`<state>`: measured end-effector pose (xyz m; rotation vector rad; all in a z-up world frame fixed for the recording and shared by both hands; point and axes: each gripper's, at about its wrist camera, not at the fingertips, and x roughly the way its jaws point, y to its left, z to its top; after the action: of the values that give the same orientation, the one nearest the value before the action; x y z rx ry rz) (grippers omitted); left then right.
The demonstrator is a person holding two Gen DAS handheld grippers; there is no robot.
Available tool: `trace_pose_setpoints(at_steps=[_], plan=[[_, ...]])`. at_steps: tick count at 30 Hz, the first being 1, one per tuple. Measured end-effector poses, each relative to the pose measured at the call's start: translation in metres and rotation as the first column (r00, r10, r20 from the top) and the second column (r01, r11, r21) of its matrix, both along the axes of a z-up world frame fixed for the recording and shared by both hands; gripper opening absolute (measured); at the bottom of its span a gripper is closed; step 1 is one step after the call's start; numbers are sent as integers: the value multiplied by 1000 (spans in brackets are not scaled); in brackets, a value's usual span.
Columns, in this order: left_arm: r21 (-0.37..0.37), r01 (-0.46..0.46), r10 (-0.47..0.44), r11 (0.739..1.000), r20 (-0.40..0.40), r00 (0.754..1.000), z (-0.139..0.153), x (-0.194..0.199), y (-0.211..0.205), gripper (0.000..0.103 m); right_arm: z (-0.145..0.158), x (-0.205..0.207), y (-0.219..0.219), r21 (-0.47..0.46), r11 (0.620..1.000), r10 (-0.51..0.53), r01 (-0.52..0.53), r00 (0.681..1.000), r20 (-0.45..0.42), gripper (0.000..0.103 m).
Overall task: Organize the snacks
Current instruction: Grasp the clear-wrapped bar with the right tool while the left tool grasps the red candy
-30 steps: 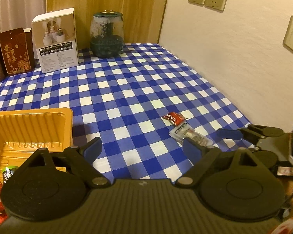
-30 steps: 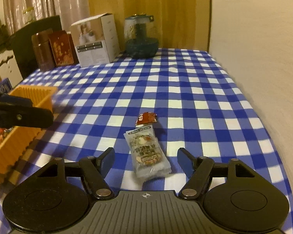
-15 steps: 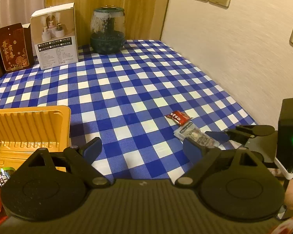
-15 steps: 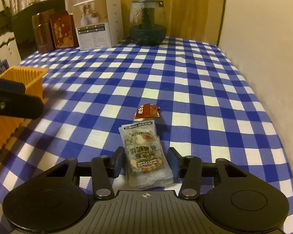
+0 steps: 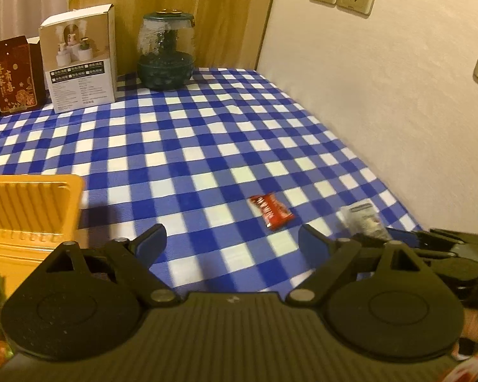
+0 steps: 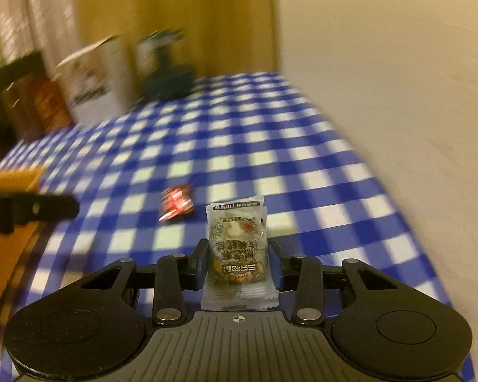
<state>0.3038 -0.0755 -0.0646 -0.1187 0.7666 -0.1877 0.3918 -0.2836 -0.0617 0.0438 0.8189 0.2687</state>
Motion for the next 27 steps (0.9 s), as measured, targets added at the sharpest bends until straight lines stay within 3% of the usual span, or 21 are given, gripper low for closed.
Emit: trace_pose_setpoints(at_steps=[4,7,11,19,24,27], plan=[[-19,-19,19,1000,13,1000,-8,10,-21,86,-1,8,-14,18,997,-71,71,997,10,39],[-35,-35,35,999,4,999,-18,22,-35,77,-4,18,-17,23,997,-76,76,997,7,39],[-74,-70,70,995,-4,998,-32,39,-47,72,-7,22,-25,27,995,-95,94,995,17,39],[-40,-80,79,996,-28,997,-59,70,-66,44,-16,26,-36,24,991,-135,135,991,9,39],[-15,-71,71,997,-14,997,-66,77,-74,38,-17,28,-34,25,991,-134,134,991,8,39],[11,-57,57,998,-9,998,-67,77,-76,25,-17,29,-31,21,992,-125,125,992,10,39]])
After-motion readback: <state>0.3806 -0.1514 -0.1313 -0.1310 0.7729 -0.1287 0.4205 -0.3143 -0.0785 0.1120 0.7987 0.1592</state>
